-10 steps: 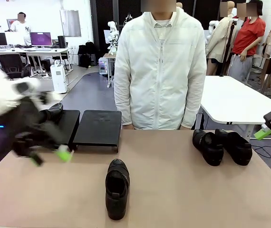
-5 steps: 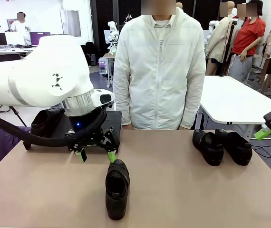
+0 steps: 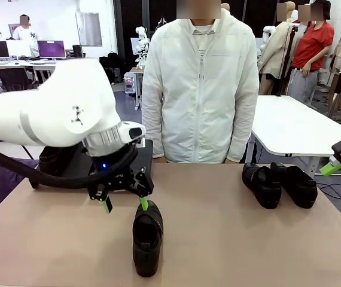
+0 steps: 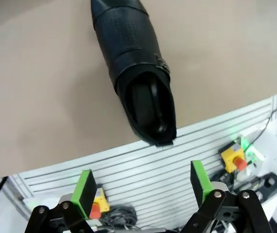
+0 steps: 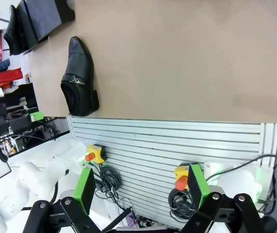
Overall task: Organize the shoes by placing them on the stand.
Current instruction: Place the Shoe from the middle of the table onto the Shoes Stand.
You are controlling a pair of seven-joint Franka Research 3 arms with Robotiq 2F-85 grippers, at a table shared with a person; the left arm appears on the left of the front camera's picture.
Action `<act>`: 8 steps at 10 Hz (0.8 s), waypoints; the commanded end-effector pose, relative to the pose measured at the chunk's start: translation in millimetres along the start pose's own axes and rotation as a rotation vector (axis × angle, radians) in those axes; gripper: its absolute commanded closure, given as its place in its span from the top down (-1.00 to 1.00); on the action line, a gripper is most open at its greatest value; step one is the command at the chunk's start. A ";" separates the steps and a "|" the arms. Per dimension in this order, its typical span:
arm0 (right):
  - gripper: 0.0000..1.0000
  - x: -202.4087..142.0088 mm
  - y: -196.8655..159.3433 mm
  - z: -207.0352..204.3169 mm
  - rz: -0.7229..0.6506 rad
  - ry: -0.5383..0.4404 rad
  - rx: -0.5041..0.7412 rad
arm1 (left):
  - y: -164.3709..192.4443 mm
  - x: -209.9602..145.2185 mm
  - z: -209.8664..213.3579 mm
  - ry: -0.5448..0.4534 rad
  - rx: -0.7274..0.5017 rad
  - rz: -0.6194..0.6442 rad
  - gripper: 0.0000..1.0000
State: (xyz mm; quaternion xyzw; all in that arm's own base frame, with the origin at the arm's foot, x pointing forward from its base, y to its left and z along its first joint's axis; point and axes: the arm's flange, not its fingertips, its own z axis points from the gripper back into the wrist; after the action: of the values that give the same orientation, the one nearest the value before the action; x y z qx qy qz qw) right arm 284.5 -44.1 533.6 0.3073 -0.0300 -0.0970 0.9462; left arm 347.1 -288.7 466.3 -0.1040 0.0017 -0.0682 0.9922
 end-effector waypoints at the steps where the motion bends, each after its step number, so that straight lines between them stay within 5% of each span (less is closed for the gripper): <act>1: 1.00 0.4 2.0 0.8 -0.004 -0.001 0.027 | -7.5 10.8 -28.8 -0.007 -0.004 0.104 1.00; 4: 1.00 0.4 2.0 0.8 -0.004 -0.001 0.027 | -13.8 22.1 -73.5 0.110 0.058 0.149 1.00; 8: 1.00 0.4 2.0 0.8 -0.004 -0.001 0.027 | -7.0 38.9 -110.5 0.036 0.112 0.271 1.00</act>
State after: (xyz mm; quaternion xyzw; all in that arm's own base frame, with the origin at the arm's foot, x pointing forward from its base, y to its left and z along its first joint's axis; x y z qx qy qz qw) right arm 284.4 -44.2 533.6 0.3073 -0.0298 -0.0972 0.9462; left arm 376.8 -316.8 362.5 -0.0593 0.0458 0.0429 0.9963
